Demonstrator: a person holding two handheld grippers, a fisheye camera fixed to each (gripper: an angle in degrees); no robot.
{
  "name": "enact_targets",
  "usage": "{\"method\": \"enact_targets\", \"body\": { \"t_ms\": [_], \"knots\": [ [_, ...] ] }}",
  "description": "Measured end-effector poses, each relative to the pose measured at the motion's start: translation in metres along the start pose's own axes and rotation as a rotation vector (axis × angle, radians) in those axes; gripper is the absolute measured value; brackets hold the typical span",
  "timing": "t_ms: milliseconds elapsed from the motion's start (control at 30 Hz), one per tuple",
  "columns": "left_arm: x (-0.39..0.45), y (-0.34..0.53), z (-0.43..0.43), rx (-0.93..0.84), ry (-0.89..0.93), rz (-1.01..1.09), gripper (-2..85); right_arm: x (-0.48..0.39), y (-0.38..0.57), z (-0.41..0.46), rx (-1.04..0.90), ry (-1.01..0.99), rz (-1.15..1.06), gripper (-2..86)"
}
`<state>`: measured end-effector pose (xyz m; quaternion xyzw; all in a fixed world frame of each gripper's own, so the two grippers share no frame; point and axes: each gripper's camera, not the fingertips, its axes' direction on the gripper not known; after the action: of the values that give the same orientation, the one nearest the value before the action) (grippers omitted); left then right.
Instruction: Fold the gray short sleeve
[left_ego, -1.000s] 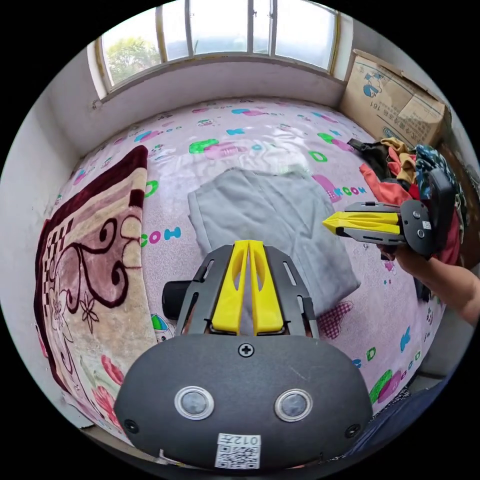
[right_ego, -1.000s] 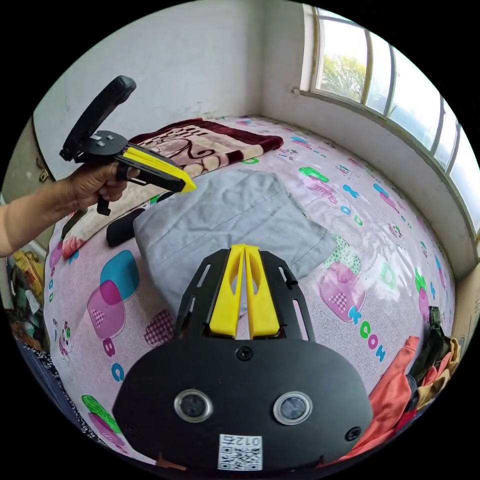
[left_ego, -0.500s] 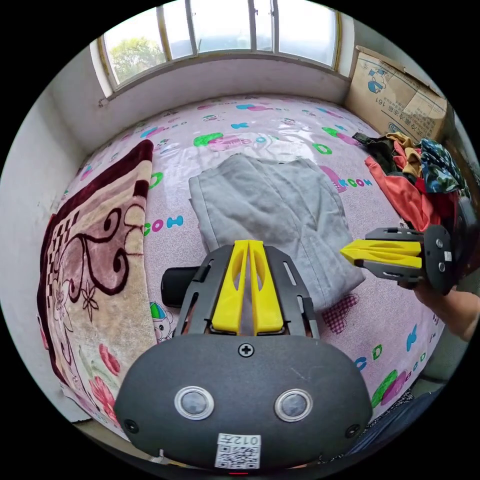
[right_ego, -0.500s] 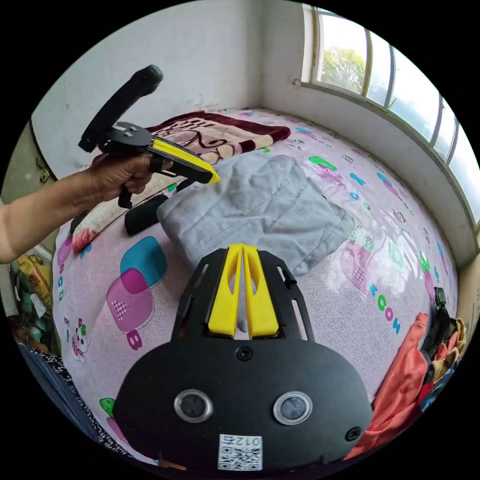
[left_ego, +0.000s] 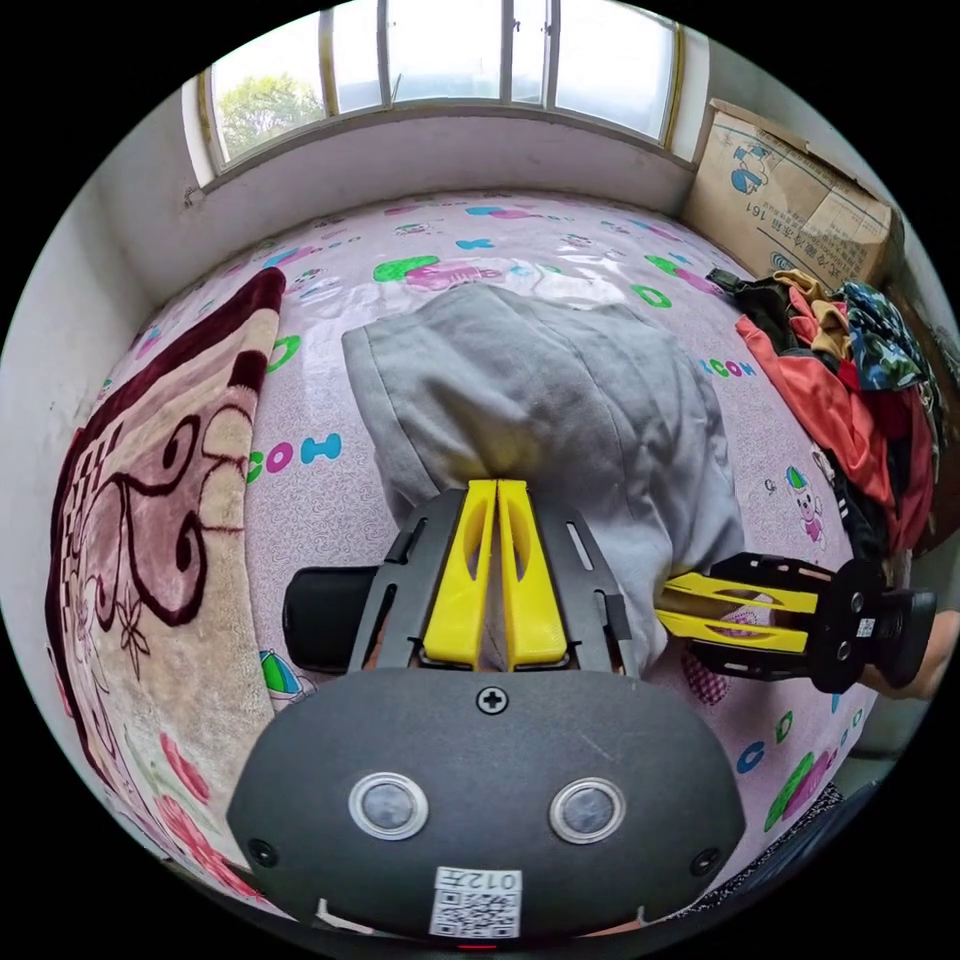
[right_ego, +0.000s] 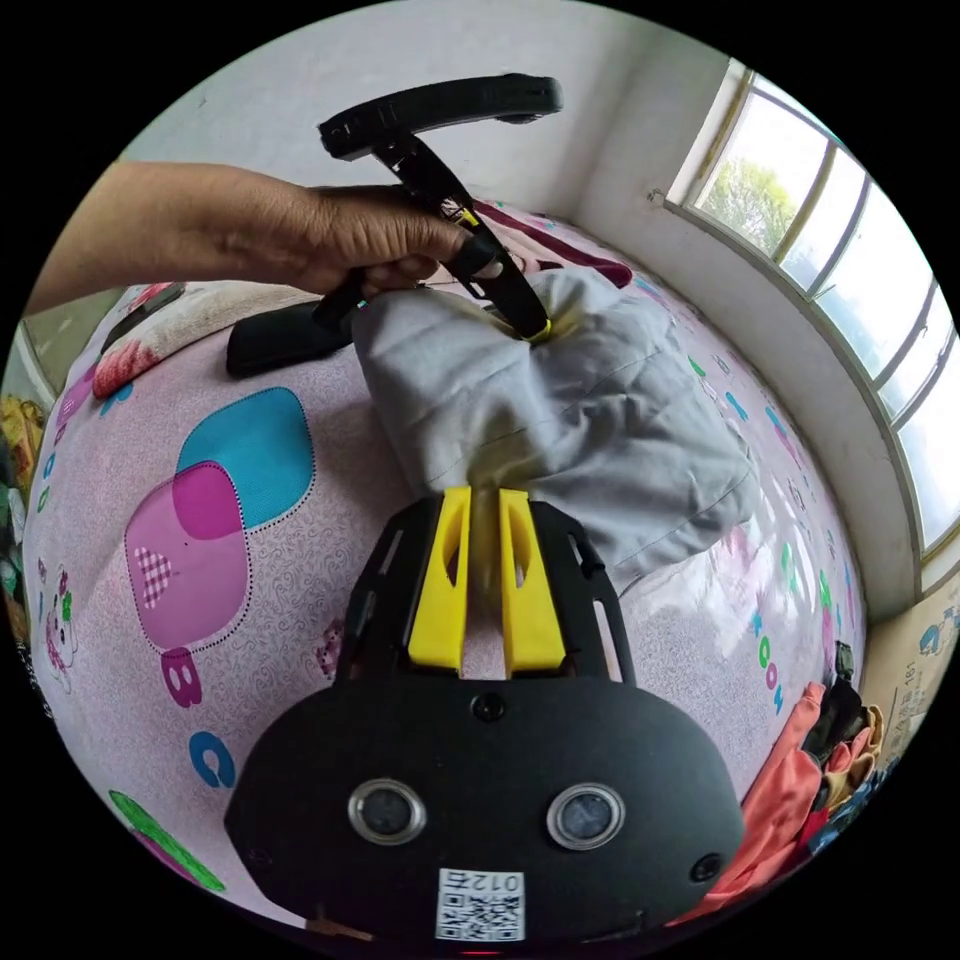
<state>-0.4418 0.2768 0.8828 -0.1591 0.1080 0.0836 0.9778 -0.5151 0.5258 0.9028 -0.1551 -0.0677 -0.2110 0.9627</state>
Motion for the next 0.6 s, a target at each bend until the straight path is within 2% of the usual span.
{"method": "enact_targets", "body": {
  "t_ms": [133, 333, 467, 600],
  "knots": [
    [-0.012, -0.002, 0.010, 0.001, -0.018, 0.025, -0.1, 0.003, -0.026, 0.002, -0.018, 0.002, -0.026, 2.4],
    [-0.036, 0.008, 0.021, -0.006, 0.048, 0.041, -0.1, 0.014, -0.025, -0.018, -0.085, -0.102, 0.037, 2.1],
    [-0.052, 0.028, 0.021, 0.031, 0.098, 0.021, -0.1, 0.002, -0.013, -0.047, -0.065, -0.047, 0.013, 1.6],
    [-0.057, 0.050, 0.002, 0.132, -0.023, 0.012, -0.2, 0.008, -0.008, -0.087, 0.021, -0.071, 0.047, 0.8]
  ]
}}
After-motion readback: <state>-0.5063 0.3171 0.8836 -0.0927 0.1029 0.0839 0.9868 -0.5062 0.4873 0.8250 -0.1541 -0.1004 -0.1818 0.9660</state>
